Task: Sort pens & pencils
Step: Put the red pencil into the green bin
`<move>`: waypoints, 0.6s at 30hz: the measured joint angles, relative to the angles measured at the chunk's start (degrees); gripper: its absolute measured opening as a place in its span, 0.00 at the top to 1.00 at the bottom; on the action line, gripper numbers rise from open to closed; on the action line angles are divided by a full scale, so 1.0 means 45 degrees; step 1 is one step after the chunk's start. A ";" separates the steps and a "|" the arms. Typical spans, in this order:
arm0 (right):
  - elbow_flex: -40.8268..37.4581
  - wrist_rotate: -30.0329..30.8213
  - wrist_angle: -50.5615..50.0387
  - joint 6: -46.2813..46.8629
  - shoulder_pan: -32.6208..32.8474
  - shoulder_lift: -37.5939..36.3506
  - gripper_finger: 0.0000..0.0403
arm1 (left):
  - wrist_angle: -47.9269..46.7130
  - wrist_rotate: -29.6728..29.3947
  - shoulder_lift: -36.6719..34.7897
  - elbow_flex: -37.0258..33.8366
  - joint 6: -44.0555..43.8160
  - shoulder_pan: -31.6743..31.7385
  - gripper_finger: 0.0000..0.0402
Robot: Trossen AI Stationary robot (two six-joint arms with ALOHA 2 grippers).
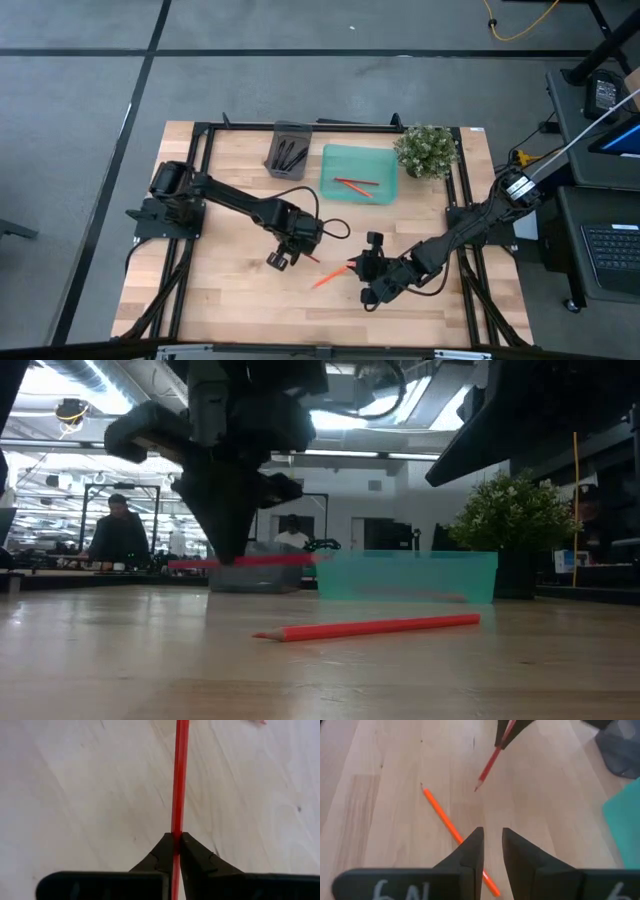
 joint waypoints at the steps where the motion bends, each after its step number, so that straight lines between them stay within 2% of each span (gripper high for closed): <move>1: 0.0000 -0.0006 0.0008 0.0009 0.0009 0.0000 0.82 | -0.0045 -0.0021 -0.0138 0.0000 -0.0029 0.0000 0.97; 12: 0.0000 -0.0009 -0.0053 0.0072 0.0030 0.0000 0.82 | -0.0047 -0.0855 -0.1644 -0.0027 -0.0403 0.0010 0.97; 18: 0.0000 0.0036 -0.0044 0.0222 0.0072 0.0000 0.82 | 0.0743 -0.1638 -0.2750 -0.1223 -0.0851 0.0005 0.97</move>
